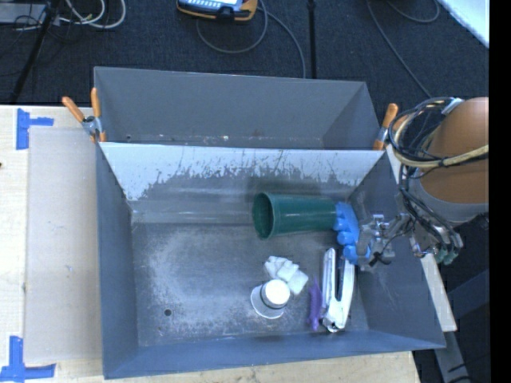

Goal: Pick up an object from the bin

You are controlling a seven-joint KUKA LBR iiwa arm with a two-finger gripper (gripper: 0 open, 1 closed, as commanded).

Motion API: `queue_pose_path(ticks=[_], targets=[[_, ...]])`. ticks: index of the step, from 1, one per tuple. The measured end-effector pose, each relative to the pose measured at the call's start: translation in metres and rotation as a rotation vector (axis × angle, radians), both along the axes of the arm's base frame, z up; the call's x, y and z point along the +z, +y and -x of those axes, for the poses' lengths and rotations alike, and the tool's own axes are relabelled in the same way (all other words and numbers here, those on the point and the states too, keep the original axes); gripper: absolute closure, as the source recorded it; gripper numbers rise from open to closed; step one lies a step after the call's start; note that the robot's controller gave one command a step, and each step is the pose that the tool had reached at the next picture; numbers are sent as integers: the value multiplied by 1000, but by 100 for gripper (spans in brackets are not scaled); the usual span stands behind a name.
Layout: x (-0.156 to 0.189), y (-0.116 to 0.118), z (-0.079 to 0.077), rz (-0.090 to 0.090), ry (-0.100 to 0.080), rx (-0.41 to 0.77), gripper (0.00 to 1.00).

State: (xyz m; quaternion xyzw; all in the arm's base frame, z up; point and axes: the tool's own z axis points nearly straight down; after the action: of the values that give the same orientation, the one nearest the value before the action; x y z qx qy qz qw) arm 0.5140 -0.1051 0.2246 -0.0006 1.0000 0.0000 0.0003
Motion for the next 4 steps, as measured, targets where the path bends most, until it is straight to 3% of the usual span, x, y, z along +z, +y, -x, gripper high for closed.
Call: queue_pose_path(ticks=[1, 2, 3, 4], targets=[[0, 0, 0, 0, 0, 0, 0], [-34, 5, 1, 1, -5, 63, 0], [-92, 7, 0, 0, -4, 87, 0], [-83, 5, 9, -4, 14, 86, 0]])
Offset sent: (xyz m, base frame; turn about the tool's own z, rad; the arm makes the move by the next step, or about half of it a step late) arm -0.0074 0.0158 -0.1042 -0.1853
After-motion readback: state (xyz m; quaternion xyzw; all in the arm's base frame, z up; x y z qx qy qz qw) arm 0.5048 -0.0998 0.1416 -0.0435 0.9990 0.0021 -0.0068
